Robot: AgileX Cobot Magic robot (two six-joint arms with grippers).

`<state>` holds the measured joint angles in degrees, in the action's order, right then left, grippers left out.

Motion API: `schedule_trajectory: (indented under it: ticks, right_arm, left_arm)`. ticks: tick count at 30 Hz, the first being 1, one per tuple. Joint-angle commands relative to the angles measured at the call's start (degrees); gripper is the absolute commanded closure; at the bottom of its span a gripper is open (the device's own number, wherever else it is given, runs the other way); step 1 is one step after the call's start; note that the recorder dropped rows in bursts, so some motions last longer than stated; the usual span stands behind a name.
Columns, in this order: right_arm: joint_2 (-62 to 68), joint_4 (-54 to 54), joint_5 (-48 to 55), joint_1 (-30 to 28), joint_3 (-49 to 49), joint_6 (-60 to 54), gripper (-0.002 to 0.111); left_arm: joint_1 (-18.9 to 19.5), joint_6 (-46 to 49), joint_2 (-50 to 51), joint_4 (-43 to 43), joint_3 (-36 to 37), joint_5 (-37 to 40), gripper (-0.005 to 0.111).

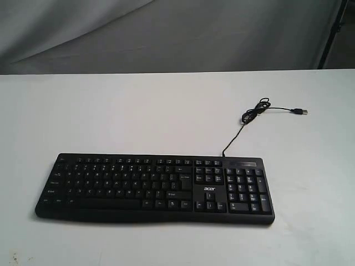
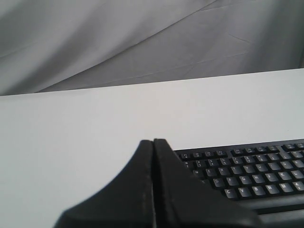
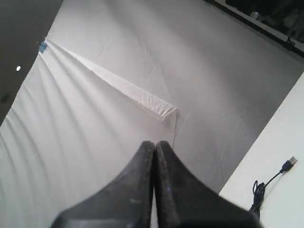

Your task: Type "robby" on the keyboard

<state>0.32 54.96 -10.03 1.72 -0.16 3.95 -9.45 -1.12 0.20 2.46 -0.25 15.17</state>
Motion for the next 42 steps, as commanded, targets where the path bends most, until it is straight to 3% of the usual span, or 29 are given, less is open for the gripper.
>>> schedule_trajectory:
  ticks: [1, 14, 29, 42]
  right_arm:
    - [-0.32, -3.19, 0.10, -0.23, 0.16, 0.27, 0.108]
    - [-0.32, -20.24, 6.41, -0.23, 0.16, -4.80, 0.108]
    - [-0.32, -46.93, 25.94, -0.23, 0.16, -6.79, 0.108]
    - [-0.32, -49.89, 30.59, 1.07, 0.16, -6.96, 0.108]
  left_arm:
    - [-0.36, -0.16, -0.20, 0.27, 0.25, -0.31, 0.107]
    - [-0.36, -0.16, -0.20, 0.27, 0.25, -0.31, 0.107]
    - [-0.36, -0.16, -0.20, 0.27, 0.25, -0.31, 0.107]
    - [-0.36, -0.16, -0.20, 0.27, 0.25, -0.31, 0.107]
